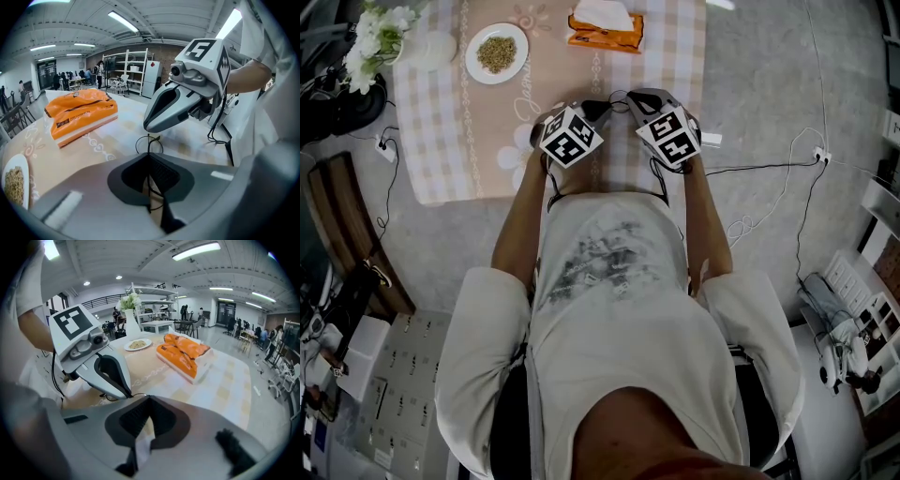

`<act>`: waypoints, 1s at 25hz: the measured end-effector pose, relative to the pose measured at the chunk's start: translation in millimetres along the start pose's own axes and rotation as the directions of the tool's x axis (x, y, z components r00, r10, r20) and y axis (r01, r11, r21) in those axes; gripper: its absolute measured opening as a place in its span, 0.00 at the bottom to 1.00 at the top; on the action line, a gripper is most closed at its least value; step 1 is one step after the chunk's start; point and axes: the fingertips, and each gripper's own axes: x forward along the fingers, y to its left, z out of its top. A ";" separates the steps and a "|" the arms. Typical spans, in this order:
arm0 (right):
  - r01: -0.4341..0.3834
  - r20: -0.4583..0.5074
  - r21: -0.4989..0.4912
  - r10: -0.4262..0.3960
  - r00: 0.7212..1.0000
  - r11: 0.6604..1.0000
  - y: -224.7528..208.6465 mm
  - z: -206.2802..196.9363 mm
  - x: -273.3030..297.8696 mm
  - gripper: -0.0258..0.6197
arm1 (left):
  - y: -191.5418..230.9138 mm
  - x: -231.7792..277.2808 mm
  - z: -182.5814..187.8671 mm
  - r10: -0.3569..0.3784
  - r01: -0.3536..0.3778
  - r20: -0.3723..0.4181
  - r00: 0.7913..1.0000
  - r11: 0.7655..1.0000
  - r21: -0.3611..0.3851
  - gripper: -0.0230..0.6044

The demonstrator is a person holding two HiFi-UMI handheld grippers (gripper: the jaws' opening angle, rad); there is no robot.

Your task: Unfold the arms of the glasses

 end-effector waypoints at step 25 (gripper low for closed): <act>-0.050 -0.085 -0.081 0.043 0.995 0.995 0.4 -9.8 16.2 0.07 | -1.8 -3.4 3.6 0.002 -0.003 0.028 1.000 1.000 0.020 0.06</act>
